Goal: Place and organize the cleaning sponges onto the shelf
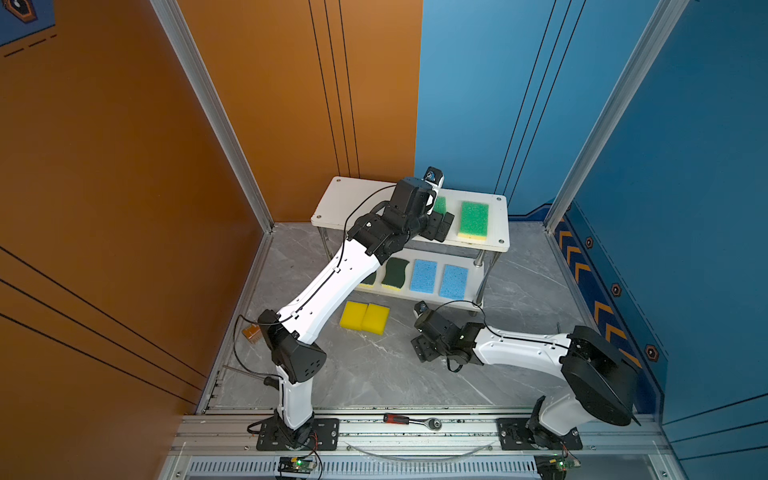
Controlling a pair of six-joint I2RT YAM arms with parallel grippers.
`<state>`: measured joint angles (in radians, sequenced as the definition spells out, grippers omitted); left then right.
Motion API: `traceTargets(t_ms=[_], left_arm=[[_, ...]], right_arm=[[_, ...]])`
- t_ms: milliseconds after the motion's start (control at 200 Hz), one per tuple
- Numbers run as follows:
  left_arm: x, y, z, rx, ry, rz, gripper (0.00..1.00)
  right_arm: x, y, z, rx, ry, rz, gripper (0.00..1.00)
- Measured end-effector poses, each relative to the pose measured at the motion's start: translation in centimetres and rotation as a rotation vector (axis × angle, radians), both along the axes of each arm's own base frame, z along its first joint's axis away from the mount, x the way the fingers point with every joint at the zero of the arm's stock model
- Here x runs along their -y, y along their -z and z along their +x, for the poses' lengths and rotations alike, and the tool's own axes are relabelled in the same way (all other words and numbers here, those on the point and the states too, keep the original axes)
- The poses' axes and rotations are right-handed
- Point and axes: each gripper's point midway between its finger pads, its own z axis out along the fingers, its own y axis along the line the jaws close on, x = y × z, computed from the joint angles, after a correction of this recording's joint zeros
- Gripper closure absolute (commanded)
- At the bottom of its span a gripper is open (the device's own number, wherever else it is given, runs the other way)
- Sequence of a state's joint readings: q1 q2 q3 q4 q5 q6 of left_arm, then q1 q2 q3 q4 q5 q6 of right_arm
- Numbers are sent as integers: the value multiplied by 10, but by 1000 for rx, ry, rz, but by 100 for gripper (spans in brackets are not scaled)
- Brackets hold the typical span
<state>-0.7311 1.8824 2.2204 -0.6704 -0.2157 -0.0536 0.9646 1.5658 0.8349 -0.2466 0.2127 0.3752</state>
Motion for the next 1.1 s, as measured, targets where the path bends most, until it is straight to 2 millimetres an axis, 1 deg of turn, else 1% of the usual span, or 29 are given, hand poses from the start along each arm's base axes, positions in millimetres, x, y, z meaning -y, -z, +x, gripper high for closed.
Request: traceTargets(t_ms=[225, 381, 506, 626, 701, 746, 806, 911, 1012, 1097], left_arm=[[-1, -4, -1, 6, 0, -5, 2], [-6, -17, -9, 27, 5, -18, 2], [-17, -36, -28, 58, 9, -29, 2], [-30, -54, -52, 97, 14, -44, 2], [-39, -60, -67, 116, 12, -50, 2], [-45, -61, -75, 122, 6, -49, 2], [-55, -58, -84, 128, -7, -47, 2], [-76, -42, -98, 119, -44, -42, 2], [-100, -17, -111, 97, -98, -47, 2], [-120, 10, -124, 65, -143, -57, 2]], right_arm=[[-1, 0, -1, 0, -3, 0, 15], [-1, 0, -1, 0, -3, 0, 15], [-1, 0, -2, 0, -6, 0, 15], [-5, 0, -1, -1, -10, -1, 15], [-8, 0, 0, 0, -13, 0, 15], [-9, -1, 0, 2, -15, 3, 15], [-11, -3, 0, 4, -18, 6, 15], [-13, -5, 1, 7, -18, 11, 15], [-14, -6, 1, 8, -18, 14, 15], [-15, -7, 1, 9, -21, 20, 15]])
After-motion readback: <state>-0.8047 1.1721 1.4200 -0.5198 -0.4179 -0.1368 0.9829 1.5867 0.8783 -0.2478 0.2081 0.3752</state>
